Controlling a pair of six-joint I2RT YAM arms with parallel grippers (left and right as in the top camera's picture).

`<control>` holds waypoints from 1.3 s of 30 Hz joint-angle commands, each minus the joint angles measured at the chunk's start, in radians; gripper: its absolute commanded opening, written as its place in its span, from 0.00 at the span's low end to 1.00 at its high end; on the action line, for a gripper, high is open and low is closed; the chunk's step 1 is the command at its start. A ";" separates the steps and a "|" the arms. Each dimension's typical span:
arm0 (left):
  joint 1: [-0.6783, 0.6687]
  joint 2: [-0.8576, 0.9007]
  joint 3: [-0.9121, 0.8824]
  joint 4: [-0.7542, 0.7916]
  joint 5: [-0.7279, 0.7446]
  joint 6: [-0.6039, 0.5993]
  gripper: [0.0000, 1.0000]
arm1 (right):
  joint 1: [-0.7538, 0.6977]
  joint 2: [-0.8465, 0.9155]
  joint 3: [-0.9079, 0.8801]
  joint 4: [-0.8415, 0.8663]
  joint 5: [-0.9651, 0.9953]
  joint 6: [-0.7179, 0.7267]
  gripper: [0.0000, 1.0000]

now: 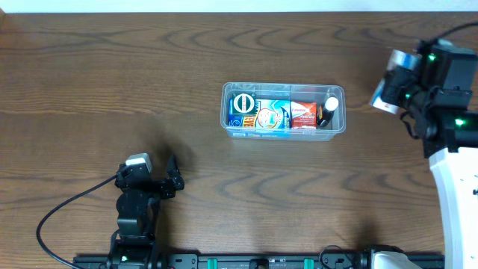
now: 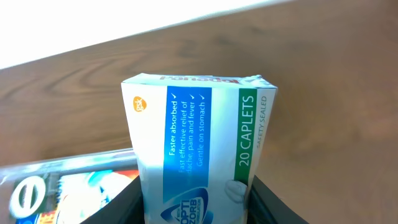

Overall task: Pack container
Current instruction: 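Lift the white caplets box and carry it left over the container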

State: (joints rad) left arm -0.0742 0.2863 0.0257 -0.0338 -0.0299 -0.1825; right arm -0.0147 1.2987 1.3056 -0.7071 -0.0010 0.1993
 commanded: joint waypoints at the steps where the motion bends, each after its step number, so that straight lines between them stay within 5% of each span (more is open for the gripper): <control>1: -0.004 0.000 -0.022 -0.036 -0.015 0.006 0.98 | 0.111 0.010 0.013 0.017 -0.037 -0.199 0.40; 12: -0.004 0.000 -0.022 -0.036 -0.016 0.006 0.98 | 0.448 0.129 0.013 0.058 0.116 -0.525 0.44; 23: -0.004 0.000 -0.022 -0.036 -0.015 0.006 0.98 | 0.523 0.342 0.013 0.117 0.135 -1.004 0.47; 30: -0.004 0.000 -0.022 -0.036 -0.016 0.006 0.98 | 0.523 0.397 0.013 0.106 0.131 -1.120 0.58; 39: -0.004 0.000 -0.022 -0.036 -0.016 0.006 0.98 | 0.525 0.412 0.013 0.111 0.132 -1.134 0.56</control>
State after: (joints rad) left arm -0.0742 0.2863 0.0257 -0.0338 -0.0299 -0.1825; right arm 0.5018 1.7050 1.3083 -0.6056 0.1284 -0.9260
